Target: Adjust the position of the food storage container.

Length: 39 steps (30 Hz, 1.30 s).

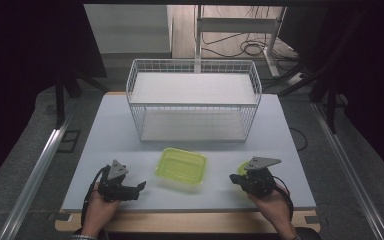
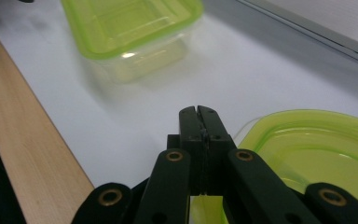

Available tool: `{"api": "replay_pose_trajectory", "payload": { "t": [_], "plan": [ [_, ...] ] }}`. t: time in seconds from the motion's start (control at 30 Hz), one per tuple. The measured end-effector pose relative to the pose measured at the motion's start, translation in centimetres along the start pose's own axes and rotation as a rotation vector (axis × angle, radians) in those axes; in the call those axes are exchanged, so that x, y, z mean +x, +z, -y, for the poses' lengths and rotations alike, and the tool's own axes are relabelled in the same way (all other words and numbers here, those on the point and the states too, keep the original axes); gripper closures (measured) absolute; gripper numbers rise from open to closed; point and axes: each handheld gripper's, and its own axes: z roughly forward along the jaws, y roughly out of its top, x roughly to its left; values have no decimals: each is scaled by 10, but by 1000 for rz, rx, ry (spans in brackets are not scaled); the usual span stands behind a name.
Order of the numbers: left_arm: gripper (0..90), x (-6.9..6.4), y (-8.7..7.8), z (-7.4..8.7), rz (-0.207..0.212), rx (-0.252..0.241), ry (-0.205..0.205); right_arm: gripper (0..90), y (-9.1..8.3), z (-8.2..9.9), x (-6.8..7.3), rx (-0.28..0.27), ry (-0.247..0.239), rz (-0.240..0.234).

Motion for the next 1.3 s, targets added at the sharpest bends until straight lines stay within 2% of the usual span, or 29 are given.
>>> {"api": "replay_pose_trajectory", "payload": {
  "t": [0.33,0.37,0.5,1.0,1.13,1.3],
  "plan": [
    [66,0,1,0,6,4,-4,896,-17,12,-25,-6,48,53],
    [66,-1,1,0,6,5,-4,896,-21,15,-32,-5,58,68],
    [67,0,1,0,8,4,-7,895,-24,18,-38,-3,68,77],
    [76,-2,2,-1,20,12,-12,895,-36,26,-74,-30,133,157],
    [77,-1,2,-1,24,14,-18,891,-38,28,-77,-35,146,168],
    [72,0,1,-2,26,20,-41,863,-38,25,-68,-50,115,168]
  ]
}}
